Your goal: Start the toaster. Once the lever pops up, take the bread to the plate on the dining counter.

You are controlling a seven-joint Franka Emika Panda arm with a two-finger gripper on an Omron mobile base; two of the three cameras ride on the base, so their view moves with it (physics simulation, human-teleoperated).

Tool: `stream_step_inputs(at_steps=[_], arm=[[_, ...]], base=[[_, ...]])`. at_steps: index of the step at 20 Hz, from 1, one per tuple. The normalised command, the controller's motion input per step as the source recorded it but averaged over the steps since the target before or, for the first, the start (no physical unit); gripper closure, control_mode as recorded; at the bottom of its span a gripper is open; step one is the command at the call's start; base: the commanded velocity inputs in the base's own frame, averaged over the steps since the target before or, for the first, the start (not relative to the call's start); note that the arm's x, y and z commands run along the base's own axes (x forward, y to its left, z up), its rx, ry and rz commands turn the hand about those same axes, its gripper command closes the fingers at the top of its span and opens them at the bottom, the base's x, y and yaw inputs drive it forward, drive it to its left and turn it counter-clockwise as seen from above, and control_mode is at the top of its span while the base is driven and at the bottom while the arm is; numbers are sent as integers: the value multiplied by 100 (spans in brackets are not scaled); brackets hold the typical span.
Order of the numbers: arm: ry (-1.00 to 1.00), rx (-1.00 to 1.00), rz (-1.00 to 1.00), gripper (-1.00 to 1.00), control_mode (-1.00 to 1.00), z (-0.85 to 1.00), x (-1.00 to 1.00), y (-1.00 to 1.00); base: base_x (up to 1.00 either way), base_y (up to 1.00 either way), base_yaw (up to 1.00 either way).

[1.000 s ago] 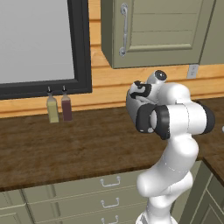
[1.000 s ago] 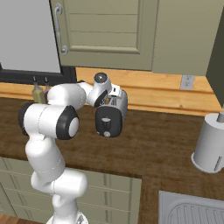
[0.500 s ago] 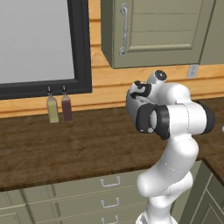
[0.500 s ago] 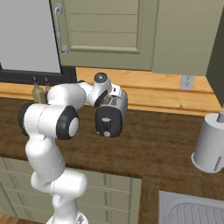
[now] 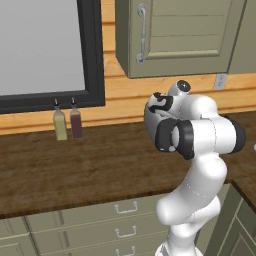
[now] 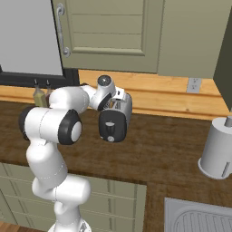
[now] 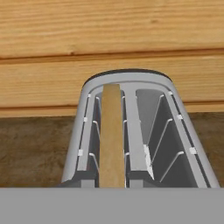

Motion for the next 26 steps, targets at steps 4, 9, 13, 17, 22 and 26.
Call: stream_step_inputs(at_steps=[4, 9, 13, 17, 22, 26], arm=[[-6, 0, 0, 100, -100, 1, -6, 0], [-1, 0, 0, 100, -100, 29, -2, 0], [0, 0, 0, 100, -100, 42, -5, 0], [0, 0, -1, 100, -100, 48, -7, 0], [-12, 0, -1, 100, -100, 12, -38, 0], [-23, 0, 0, 100, -100, 0, -42, 0]], base=[[0, 0, 0], [0, 0, 0], [0, 0, 0], [0, 0, 0], [0, 0, 0], [0, 0, 0]])
